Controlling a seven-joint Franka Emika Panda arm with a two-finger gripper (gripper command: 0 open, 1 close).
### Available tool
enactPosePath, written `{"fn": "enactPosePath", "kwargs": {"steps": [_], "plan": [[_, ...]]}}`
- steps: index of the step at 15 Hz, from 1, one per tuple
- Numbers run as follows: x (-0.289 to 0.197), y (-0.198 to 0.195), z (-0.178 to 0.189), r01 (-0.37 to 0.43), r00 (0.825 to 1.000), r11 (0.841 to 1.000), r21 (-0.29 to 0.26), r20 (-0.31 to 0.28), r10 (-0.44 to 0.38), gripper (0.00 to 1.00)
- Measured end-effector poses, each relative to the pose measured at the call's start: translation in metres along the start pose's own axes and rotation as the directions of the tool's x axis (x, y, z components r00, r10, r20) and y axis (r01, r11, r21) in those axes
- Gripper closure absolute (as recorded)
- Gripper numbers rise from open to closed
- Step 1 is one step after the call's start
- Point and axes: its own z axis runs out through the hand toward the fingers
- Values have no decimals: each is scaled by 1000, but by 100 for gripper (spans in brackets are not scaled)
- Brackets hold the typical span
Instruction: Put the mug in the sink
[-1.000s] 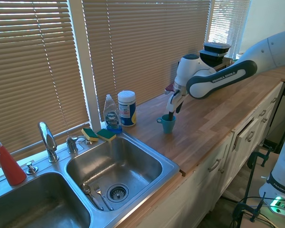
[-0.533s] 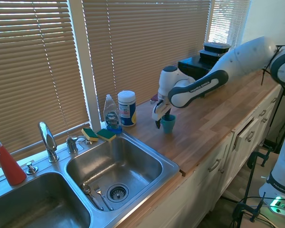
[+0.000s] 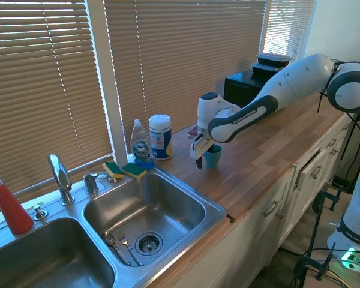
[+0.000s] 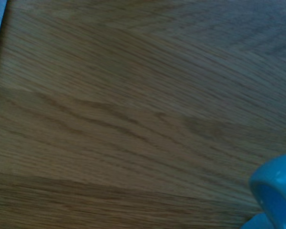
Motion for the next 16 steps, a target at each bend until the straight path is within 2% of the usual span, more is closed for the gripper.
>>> {"fn": "enactPosePath", "kwargs": {"steps": [9, 16], "plan": [[2, 4, 4, -35, 999, 999, 15, 23, 35, 100], [3, 3, -4, -23, 1000, 999, 40, 22, 22, 100]]}}
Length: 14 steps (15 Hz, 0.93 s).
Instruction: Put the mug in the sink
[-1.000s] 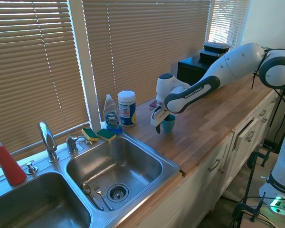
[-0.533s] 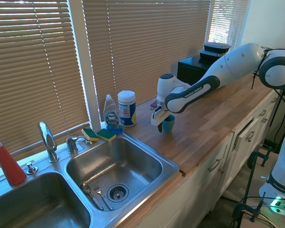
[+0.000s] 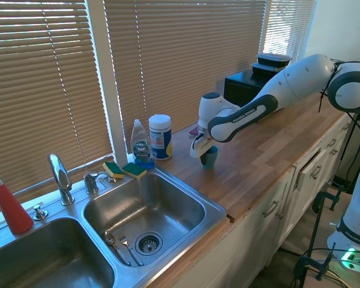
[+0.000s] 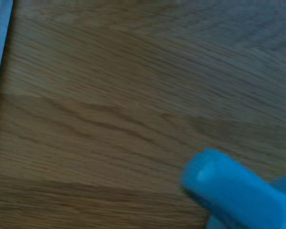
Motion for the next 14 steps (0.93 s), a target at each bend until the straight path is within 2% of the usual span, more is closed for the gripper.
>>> {"fn": "enactPosePath", "kwargs": {"steps": [4, 7, 11, 14], "plan": [[-6, -7, -26, 24, 1000, 999, 37, -19, -24, 100], [-34, -28, -66, 82, 995, 994, 74, -61, -77, 100], [-105, -86, -93, 172, 981, 982, 82, -100, -164, 100], [-154, -145, -83, 225, 970, 972, 69, -109, -216, 100]]}}
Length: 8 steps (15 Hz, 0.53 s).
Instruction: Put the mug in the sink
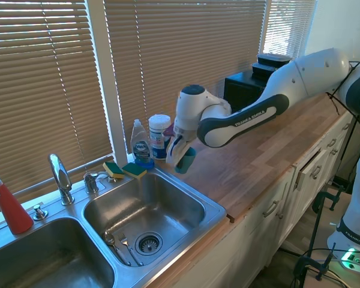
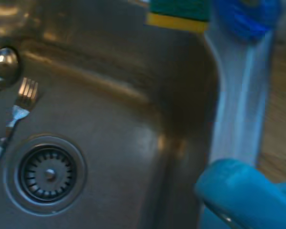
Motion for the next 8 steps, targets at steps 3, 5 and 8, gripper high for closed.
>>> {"fn": "enactPosePath", "kwargs": {"steps": [3, 5, 8], "plan": [[-29, -55, 45, 44, 998, 999, -26, 37, -43, 100], [-44, -81, 84, 52, 997, 998, -47, 59, -49, 100], [-54, -101, 146, 48, 996, 995, -93, 82, -40, 100]]}}
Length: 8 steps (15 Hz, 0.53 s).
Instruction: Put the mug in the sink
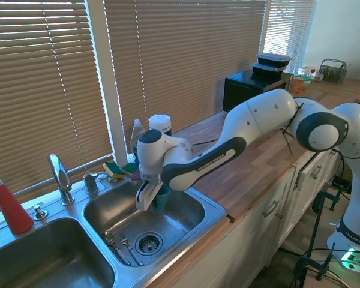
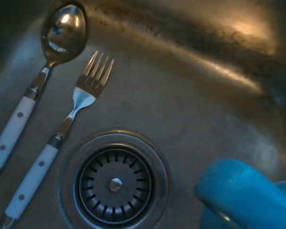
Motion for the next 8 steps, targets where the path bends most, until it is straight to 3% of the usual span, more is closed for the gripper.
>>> {"fn": "enactPosePath", "kwargs": {"steps": [4, 8], "plan": [[-3, -20, 64, -32, 999, 999, -36, 7, 33, 100], [-6, -29, 91, -64, 998, 997, -51, 5, 65, 100]]}}
